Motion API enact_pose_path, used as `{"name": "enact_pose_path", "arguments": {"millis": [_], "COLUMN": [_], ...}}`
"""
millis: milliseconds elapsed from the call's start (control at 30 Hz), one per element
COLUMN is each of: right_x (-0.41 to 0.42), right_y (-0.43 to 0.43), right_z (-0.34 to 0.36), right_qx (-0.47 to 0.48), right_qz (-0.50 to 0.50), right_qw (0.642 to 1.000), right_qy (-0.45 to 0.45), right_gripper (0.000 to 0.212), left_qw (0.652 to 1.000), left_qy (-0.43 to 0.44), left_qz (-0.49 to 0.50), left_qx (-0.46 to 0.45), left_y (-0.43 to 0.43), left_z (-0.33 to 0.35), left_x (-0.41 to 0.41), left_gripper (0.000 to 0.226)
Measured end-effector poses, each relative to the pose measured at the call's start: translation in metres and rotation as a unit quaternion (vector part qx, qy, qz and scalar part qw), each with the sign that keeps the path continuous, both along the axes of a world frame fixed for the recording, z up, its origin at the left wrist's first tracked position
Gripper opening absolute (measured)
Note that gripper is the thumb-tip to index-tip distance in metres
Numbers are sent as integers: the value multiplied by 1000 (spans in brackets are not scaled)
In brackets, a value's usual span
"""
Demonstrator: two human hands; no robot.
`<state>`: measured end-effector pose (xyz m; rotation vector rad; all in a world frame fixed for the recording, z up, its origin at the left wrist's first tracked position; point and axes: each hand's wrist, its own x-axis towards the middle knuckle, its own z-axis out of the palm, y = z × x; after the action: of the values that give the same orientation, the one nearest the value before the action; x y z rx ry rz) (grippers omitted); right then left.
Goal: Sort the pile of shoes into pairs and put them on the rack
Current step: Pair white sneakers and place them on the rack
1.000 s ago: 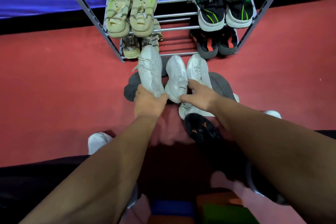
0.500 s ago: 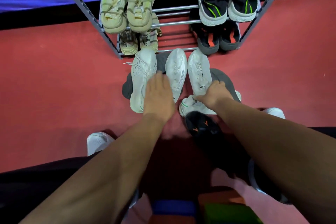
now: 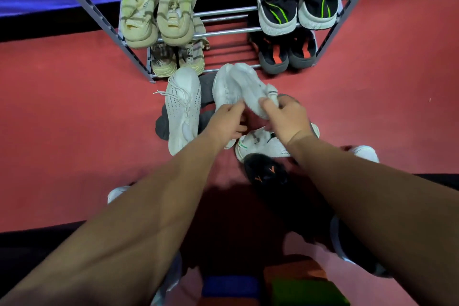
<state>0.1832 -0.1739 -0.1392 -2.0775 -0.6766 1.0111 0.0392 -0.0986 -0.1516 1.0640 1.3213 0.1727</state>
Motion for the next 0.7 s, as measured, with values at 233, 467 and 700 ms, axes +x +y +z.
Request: {"name": "enact_pose_path", "arguments": {"millis": [233, 467, 700], "right_x": [-20, -24, -52], "right_y": [9, 21, 32], "right_z": [-1, -28, -56], "right_qx": [48, -19, -135], "right_qz": [155, 252, 224], "right_qw": [986, 967, 962], "right_qy": [-36, -40, -73], "right_gripper": [41, 46, 65], "left_qw": [986, 989, 923], "left_qy": [-136, -22, 255], "left_qz": [81, 141, 113], "left_qx": [-57, 34, 265], "left_y": [24, 17, 23], "left_z": [18, 5, -20], "left_x": [-33, -73, -94], "left_gripper": [49, 16, 29]}}
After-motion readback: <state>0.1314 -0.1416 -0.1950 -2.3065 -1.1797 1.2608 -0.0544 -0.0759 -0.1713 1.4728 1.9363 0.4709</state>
